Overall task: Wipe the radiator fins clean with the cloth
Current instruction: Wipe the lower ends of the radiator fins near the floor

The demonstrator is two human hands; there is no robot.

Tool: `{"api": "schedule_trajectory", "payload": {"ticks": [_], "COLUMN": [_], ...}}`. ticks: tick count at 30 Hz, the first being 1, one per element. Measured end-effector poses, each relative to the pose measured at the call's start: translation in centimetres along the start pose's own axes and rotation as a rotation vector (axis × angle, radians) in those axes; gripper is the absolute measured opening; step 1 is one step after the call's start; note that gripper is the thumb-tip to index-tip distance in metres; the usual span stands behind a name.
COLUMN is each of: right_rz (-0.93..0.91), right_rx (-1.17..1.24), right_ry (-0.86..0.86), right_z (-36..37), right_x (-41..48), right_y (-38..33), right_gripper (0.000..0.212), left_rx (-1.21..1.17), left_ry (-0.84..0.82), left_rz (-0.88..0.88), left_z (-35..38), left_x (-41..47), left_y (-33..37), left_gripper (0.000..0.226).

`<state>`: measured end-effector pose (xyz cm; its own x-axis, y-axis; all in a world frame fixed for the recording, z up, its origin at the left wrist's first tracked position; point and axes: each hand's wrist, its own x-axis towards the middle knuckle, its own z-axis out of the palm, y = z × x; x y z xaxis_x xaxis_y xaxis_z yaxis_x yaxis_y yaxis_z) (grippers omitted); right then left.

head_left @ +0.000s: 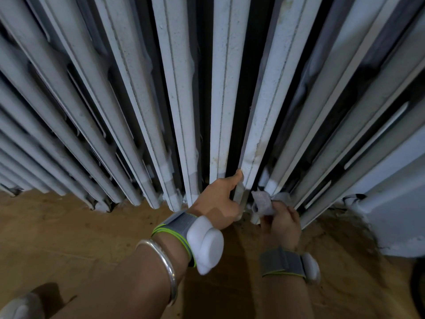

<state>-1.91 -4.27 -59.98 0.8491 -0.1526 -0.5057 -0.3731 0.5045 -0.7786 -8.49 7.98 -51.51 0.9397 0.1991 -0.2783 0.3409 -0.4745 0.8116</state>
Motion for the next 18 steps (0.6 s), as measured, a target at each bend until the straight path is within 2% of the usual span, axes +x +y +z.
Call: {"api": "schedule_trajectory", "payload": {"ticks": [5, 8, 12, 18], "right_rz": [-0.264, -0.622, -1.113, -1.261], "right_rx": [-0.048, -0.099, -0.375, -0.601], "right_ry": [-0.028, -0.045, -0.035, -0.043], "right_z": [1.1, 1.7, 2.5, 0.4], "right_x": [-2.3, -3.5, -3.6, 0.0], "right_y": [-2.4, -3.1, -2.6, 0.9], "right_gripper": [0.020, 0.015, 0.023, 0.022], "left_rx": [0.032, 0.044, 0.041, 0.016], "left_ry": [0.002, 0.021, 0.036, 0.049], "left_rz": [-0.007, -0.004, 0.001, -0.003], "left_z": [-0.1, 0.0, 0.2, 0.3], "left_x": [0.0, -0.1, -0.1, -0.1], "left_y": [0.0, 0.2, 0.1, 0.1], "left_gripper": [0.078, 0.076, 0.073, 0.074]}}
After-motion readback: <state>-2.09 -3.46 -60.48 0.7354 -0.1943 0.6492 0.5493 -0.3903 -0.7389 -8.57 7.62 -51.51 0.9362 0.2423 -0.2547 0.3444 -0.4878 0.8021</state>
